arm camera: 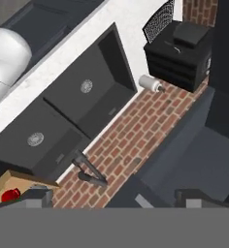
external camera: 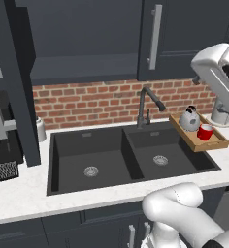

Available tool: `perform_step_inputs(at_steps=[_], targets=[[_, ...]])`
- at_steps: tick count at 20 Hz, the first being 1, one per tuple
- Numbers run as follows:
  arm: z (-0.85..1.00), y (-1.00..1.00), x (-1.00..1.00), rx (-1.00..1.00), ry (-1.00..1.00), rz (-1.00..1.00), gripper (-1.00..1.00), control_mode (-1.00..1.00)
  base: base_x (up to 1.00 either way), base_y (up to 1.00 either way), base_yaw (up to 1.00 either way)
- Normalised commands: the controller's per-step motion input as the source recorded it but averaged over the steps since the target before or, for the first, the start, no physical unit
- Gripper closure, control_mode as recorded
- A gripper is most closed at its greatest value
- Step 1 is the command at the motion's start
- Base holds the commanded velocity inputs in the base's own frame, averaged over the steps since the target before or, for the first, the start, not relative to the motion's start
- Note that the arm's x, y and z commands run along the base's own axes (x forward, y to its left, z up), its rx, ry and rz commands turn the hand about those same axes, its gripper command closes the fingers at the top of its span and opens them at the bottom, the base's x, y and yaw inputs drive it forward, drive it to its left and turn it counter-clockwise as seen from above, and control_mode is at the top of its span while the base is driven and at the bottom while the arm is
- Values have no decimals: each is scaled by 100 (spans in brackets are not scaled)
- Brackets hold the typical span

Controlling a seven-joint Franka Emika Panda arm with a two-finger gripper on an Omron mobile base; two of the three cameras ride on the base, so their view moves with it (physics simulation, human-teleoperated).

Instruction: Pick the kettle from the counter and place it on the tray. Then pick the mug from the cabinet and place it on the tray. Then close the cabinet doors.

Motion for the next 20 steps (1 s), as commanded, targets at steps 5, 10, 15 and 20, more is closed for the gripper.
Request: perform_step_inputs(at_steps=[5, 10, 15, 20], targets=[[-4, 15, -7, -24, 0, 0, -100, -100, 0, 0, 0], [-4, 20, -10, -5, 1, 0, -100, -100, 0, 0, 0], [0, 33, -22, 4, 1, -3, -100, -100, 0, 0, 0], [0, 42, -27, 15, 10, -12, -100, -100, 0, 0, 0]])
